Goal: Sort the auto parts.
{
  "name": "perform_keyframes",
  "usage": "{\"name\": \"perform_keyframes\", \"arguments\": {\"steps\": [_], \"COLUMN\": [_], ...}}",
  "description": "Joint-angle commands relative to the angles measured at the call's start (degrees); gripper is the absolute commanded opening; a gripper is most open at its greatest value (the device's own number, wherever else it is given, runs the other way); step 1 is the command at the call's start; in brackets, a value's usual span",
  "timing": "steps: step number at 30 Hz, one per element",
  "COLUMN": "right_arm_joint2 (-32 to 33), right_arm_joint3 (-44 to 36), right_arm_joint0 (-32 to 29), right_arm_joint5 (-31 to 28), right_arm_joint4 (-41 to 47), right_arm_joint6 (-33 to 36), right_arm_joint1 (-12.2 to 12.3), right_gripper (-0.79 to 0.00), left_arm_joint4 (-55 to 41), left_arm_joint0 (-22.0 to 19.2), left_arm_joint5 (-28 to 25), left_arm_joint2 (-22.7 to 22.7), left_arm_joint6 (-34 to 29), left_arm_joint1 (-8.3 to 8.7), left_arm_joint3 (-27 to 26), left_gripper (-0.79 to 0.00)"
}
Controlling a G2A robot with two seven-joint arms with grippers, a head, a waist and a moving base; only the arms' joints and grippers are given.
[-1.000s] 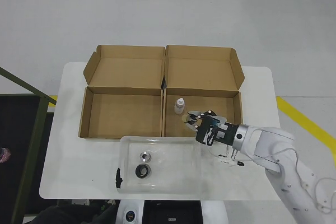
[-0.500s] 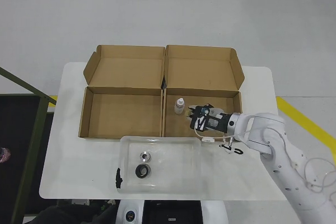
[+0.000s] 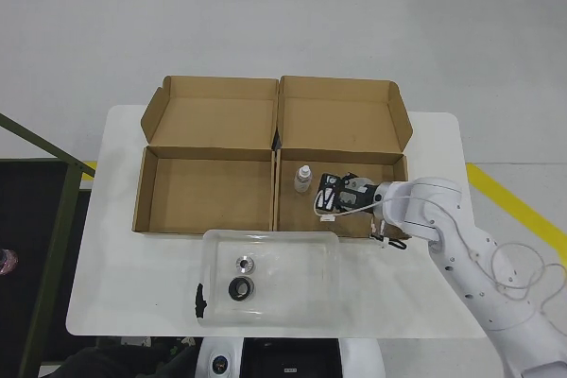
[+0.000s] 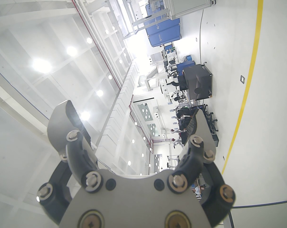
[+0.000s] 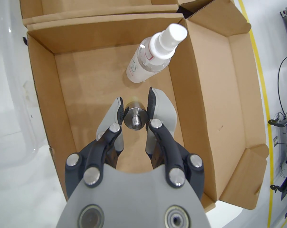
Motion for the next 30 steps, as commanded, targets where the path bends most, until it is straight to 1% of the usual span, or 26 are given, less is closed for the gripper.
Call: {"name": "perform_keyframes", "arguments": {"steps": [1, 13, 15, 18, 20, 21, 23, 25, 27, 30], "right_arm_joint2": [-0.71, -4.56, -4.98, -5.66, -6.06, -6.22, -6.50, -6.65, -6.61, -5.92], "right_arm_joint3": [1.04, 6.70, 7.44, 8.57, 9.23, 9.51, 9.99, 10.26, 10.13, 9.31], "right_arm_joint0": [0.60, 3.59, 3.91, 4.36, 4.61, 4.75, 5.00, 5.14, 5.16, 4.96], "right_arm_joint5": [0.12, 1.90, 2.17, 2.49, 2.73, 2.80, 2.90, 3.11, 3.32, 3.20], "right_arm_joint4": [-0.09, -0.61, -0.71, -0.85, -0.86, -0.88, -0.90, -0.81, -0.70, -0.28], "right_arm_joint6": [0.50, 1.28, 1.11, 0.99, 0.82, 0.71, 0.54, 0.45, 0.35, 0.04], "right_arm_joint1": [-0.18, -1.45, -1.63, -1.90, -2.08, -2.17, -2.31, -2.43, -2.49, -2.40], "right_gripper": [-0.785, -0.785, -0.742, -0.727, -0.686, -0.680, -0.560, -0.493, -0.459, -0.446], "left_arm_joint4": [0.00, 0.00, 0.00, 0.00, 0.00, 0.00, 0.00, 0.00, 0.00, 0.00], "left_arm_joint0": [0.00, 0.00, 0.00, 0.00, 0.00, 0.00, 0.00, 0.00, 0.00, 0.00], "left_arm_joint5": [0.00, 0.00, 0.00, 0.00, 0.00, 0.00, 0.00, 0.00, 0.00, 0.00], "left_arm_joint2": [0.00, 0.00, 0.00, 0.00, 0.00, 0.00, 0.00, 0.00, 0.00, 0.00], "left_arm_joint6": [0.00, 0.00, 0.00, 0.00, 0.00, 0.00, 0.00, 0.00, 0.00, 0.00], "left_arm_joint1": [0.00, 0.00, 0.00, 0.00, 0.00, 0.00, 0.00, 0.00, 0.00, 0.00], "left_arm_joint3": [0.00, 0.00, 0.00, 0.00, 0.00, 0.00, 0.00, 0.00, 0.00, 0.00], "left_gripper": [0.000, 0.000, 0.000, 0.000, 0.000, 0.000, 0.000, 0.000, 0.000, 0.000]}}
